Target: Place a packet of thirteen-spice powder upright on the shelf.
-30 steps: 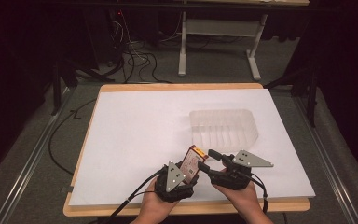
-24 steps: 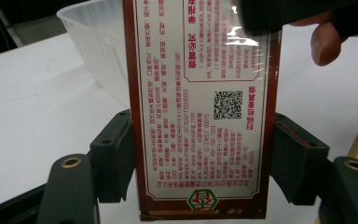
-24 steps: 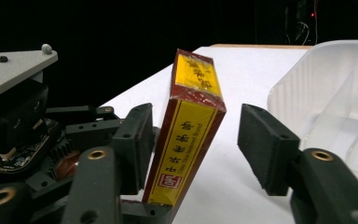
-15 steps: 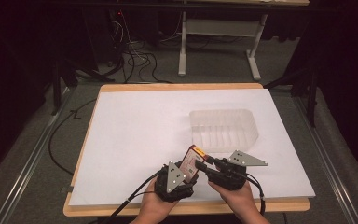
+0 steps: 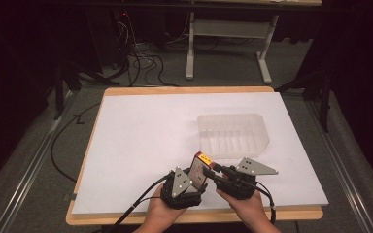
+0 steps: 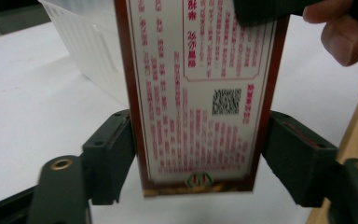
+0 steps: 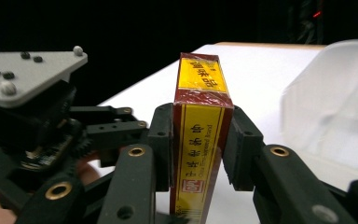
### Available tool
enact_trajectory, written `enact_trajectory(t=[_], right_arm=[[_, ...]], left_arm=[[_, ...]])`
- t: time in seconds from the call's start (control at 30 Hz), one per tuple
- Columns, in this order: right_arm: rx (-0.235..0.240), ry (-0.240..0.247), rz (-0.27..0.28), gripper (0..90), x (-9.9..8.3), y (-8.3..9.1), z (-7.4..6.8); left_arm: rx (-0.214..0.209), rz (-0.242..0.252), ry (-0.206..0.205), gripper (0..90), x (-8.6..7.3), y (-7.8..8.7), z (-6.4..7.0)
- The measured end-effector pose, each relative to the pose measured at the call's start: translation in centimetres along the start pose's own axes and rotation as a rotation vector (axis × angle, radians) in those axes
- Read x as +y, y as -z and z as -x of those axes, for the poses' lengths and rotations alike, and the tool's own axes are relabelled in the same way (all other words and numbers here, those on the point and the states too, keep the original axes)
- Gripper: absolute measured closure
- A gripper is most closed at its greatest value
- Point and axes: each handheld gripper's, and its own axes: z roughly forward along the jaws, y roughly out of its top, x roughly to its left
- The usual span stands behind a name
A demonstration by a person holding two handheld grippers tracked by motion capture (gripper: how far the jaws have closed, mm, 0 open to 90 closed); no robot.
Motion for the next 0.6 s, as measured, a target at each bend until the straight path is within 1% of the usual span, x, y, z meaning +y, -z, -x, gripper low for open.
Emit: enact_trajectory(t=[0.03, 0.13, 0.27, 0.33, 0.47, 0.53, 0.6], right_arm=[[-0.008, 0.002, 0.005, 68.9, 0.1, 0.1, 0.0], [-0.03, 0.002, 0.017, 68.9, 0.2, 0.4, 0.3], [-0.047, 0.004, 0.025, 68.9, 0.2, 0.8, 0.6], [-0.056, 0.012, 0.032, 68.8, 0.2, 1.0, 0.7], [-0.078, 0.024, 0.036, 68.8, 0.3, 1.2, 0.9], [-0.091, 0.034, 0.04, 68.8, 0.3, 1.4, 1.0], [-0.104, 0.041, 0.042, 68.8, 0.4, 1.7, 1.1]], left_arm=[[-0.001, 0.001, -0.01, 25.3, 0.0, 0.1, 0.0], [-0.004, -0.004, -0.004, 25.7, 0.1, 0.1, 0.0], [-0.005, -0.005, -0.005, 25.9, 0.1, 0.1, 0.0], [-0.007, -0.011, 0.006, 26.5, 0.1, 0.2, -0.1], [-0.002, -0.01, 0.002, 27.7, 0.1, 0.3, -0.5], [0.004, -0.007, 0.007, 27.9, 0.3, 0.4, -0.8], [0.01, 0.001, 0.024, 28.9, 0.6, 0.4, -1.2]])
